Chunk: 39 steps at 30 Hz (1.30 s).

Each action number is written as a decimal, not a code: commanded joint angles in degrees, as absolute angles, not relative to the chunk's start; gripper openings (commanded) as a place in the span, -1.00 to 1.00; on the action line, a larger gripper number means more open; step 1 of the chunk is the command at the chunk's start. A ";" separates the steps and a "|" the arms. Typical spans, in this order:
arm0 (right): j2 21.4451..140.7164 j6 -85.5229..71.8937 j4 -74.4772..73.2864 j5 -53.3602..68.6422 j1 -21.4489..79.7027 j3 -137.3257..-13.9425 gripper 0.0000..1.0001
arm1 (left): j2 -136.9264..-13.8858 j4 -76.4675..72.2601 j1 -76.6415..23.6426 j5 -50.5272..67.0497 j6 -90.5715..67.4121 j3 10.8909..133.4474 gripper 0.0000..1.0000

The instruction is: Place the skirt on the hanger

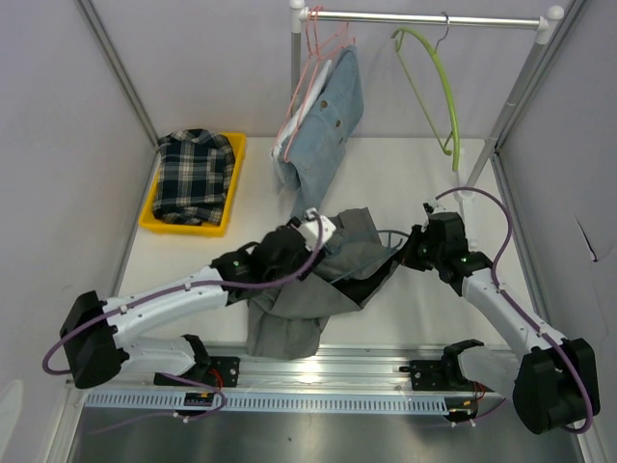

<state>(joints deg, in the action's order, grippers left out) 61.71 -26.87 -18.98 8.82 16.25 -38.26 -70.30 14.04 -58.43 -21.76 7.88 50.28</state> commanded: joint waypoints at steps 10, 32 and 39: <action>62.84 -26.37 -14.59 8.70 16.79 -35.25 -1.00 | -78.02 4.60 -38.41 18.44 -15.63 54.05 0.30; 64.69 -24.96 -13.89 10.37 16.17 -35.68 -1.00 | -98.69 -15.03 -31.46 33.48 -22.59 51.94 0.30; 65.13 -25.05 -13.19 10.63 16.00 -35.33 -1.00 | -102.56 -23.28 -31.47 37.08 -29.34 49.93 0.29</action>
